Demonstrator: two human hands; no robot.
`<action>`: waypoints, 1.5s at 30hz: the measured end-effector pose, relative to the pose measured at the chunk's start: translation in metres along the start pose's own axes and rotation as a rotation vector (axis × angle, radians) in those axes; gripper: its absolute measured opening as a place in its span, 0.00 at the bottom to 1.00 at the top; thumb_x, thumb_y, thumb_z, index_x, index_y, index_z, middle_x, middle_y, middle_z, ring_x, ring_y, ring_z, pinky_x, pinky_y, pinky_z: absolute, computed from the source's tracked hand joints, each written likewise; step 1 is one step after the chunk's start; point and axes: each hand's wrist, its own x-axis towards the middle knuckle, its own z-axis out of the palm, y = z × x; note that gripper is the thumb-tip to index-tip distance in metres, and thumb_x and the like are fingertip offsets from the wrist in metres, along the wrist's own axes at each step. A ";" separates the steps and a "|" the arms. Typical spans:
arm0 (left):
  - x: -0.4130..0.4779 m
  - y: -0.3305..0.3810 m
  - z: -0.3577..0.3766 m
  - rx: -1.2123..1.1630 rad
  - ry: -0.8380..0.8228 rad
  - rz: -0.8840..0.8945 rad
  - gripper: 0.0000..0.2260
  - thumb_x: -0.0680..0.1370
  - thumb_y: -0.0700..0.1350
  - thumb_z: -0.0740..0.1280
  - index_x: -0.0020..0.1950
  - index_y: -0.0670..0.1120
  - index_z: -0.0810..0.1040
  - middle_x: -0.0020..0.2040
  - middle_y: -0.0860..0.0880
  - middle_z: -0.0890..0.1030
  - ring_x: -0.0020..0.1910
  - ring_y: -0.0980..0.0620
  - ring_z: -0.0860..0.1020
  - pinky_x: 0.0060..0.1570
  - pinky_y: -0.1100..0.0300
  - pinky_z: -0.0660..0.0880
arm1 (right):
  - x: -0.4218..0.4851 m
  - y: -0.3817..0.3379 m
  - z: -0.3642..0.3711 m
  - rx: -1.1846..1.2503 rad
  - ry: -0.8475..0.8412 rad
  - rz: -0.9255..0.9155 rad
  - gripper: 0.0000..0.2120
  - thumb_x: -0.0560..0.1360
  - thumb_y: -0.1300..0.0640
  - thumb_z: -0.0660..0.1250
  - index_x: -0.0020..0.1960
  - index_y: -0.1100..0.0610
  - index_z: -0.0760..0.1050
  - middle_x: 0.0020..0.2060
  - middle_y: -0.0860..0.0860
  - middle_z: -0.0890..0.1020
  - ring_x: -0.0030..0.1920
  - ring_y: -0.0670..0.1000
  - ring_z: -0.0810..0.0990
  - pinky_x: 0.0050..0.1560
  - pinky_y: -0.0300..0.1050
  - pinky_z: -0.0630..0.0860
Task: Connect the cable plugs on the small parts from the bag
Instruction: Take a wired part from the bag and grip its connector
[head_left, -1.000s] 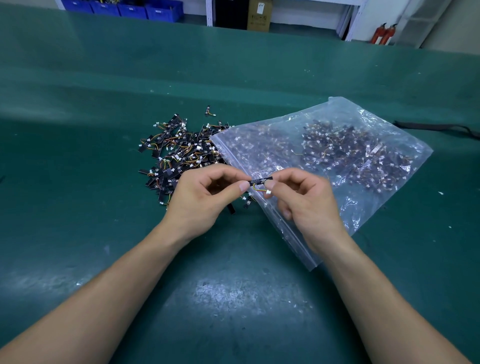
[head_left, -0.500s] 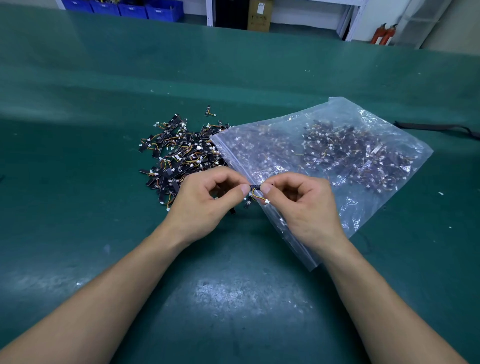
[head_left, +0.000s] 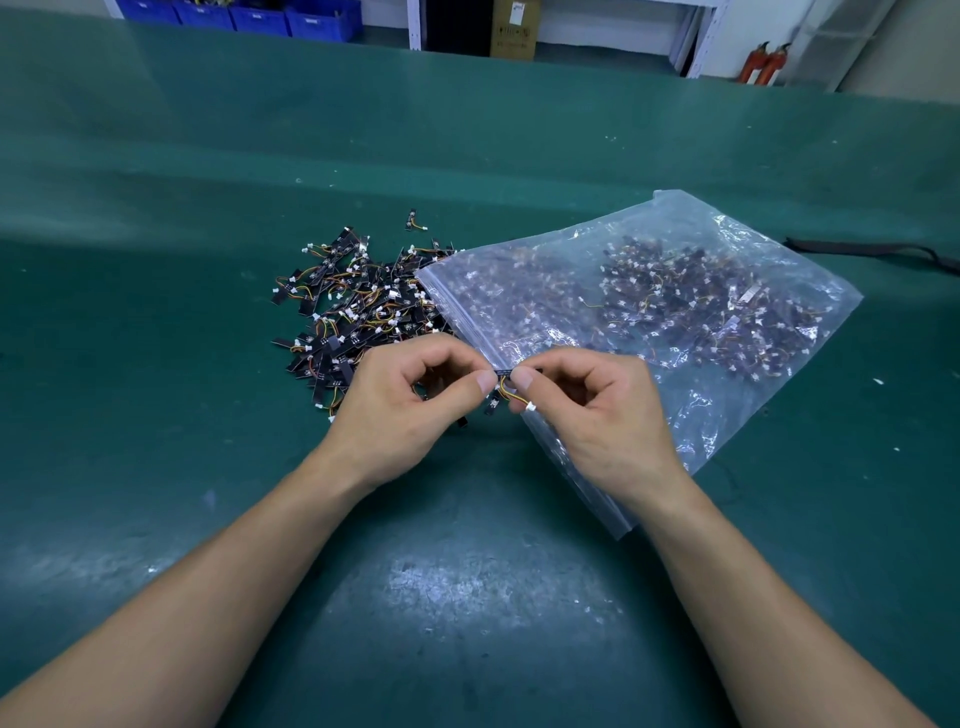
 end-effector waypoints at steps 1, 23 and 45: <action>0.000 0.000 0.000 -0.002 0.007 0.000 0.03 0.75 0.43 0.71 0.41 0.48 0.82 0.37 0.47 0.82 0.38 0.44 0.77 0.40 0.52 0.74 | 0.000 0.000 0.000 0.003 0.004 0.001 0.07 0.76 0.54 0.71 0.40 0.49 0.84 0.33 0.50 0.84 0.34 0.61 0.77 0.36 0.57 0.74; 0.000 -0.001 -0.002 0.039 0.011 0.040 0.05 0.76 0.43 0.71 0.41 0.52 0.82 0.37 0.49 0.82 0.37 0.47 0.78 0.39 0.52 0.75 | -0.001 0.004 0.002 0.036 0.001 0.022 0.04 0.73 0.54 0.73 0.43 0.53 0.85 0.35 0.52 0.85 0.34 0.63 0.76 0.36 0.61 0.74; 0.001 -0.001 -0.001 0.041 0.028 0.021 0.04 0.75 0.43 0.71 0.42 0.52 0.82 0.37 0.52 0.82 0.37 0.48 0.77 0.39 0.52 0.74 | 0.000 0.004 0.002 0.018 0.007 0.013 0.04 0.75 0.55 0.71 0.43 0.51 0.85 0.35 0.50 0.85 0.37 0.63 0.79 0.41 0.60 0.76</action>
